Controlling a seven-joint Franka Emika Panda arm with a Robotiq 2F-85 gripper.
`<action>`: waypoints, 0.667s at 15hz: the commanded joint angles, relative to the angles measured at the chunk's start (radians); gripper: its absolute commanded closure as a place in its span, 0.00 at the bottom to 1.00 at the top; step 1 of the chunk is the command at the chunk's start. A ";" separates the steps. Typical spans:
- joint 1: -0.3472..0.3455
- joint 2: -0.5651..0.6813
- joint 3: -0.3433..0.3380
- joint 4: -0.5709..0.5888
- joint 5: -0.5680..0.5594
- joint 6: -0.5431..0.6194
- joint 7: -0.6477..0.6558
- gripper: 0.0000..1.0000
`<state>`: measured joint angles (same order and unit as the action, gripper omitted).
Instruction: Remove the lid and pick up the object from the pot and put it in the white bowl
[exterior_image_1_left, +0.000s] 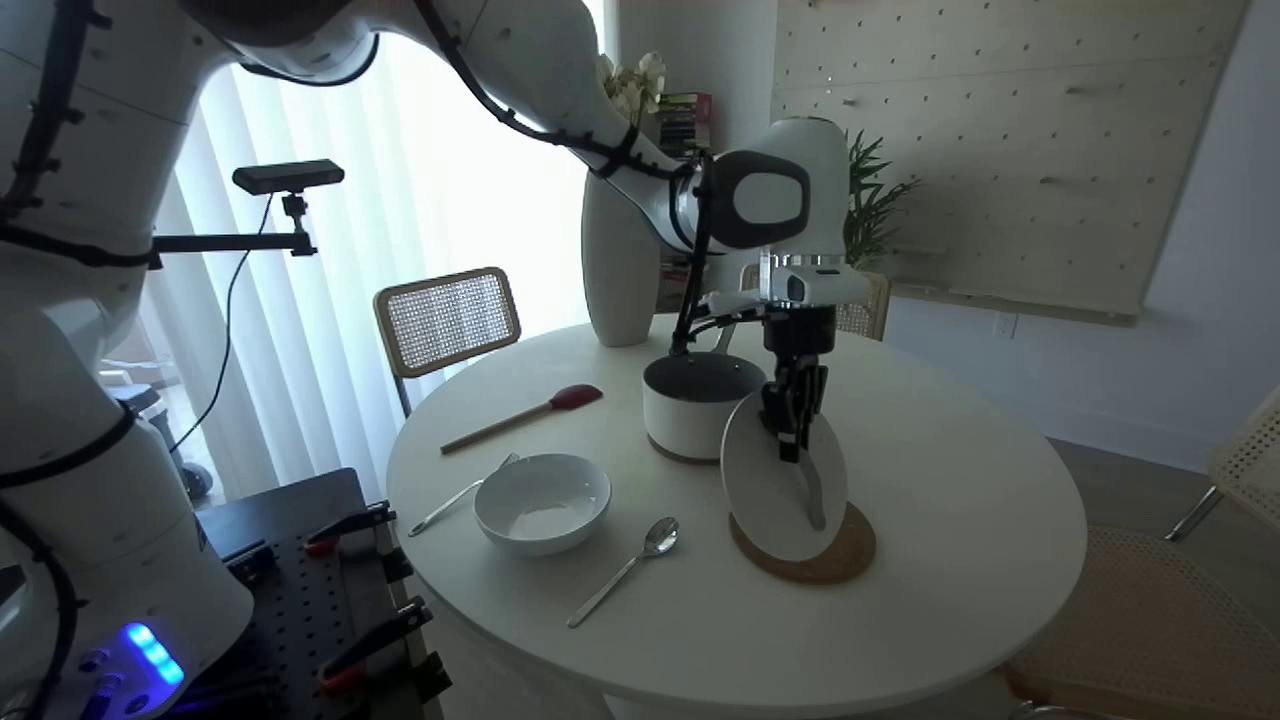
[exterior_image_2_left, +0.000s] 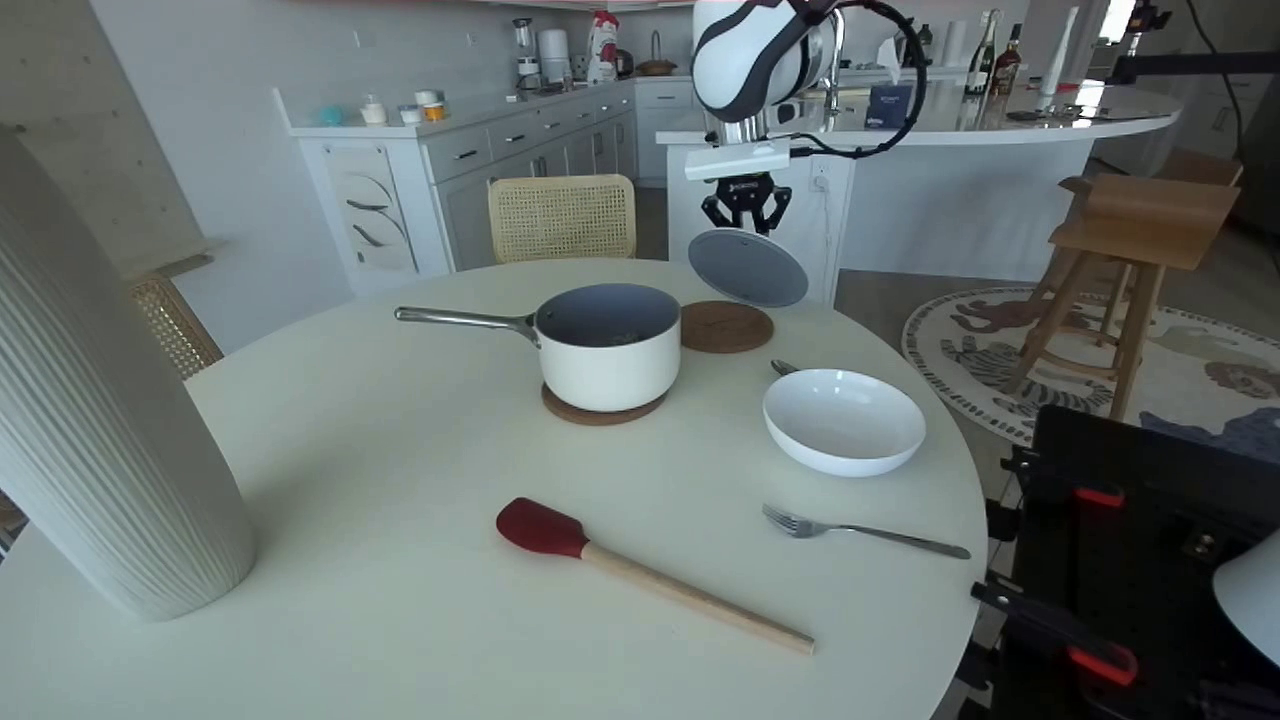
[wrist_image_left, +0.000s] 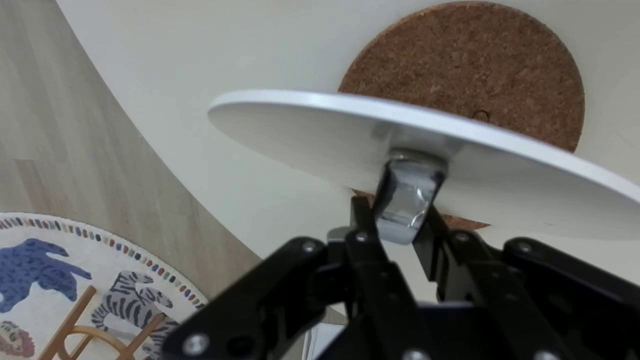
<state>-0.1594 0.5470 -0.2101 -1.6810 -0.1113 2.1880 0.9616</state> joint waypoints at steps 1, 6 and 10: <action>-0.007 0.024 -0.014 0.068 0.037 -0.014 -0.040 0.94; -0.021 0.063 -0.019 0.126 0.047 -0.026 -0.049 0.94; -0.028 0.101 -0.020 0.167 0.053 -0.034 -0.069 0.94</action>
<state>-0.1887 0.6251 -0.2198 -1.5756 -0.0880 2.1874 0.9323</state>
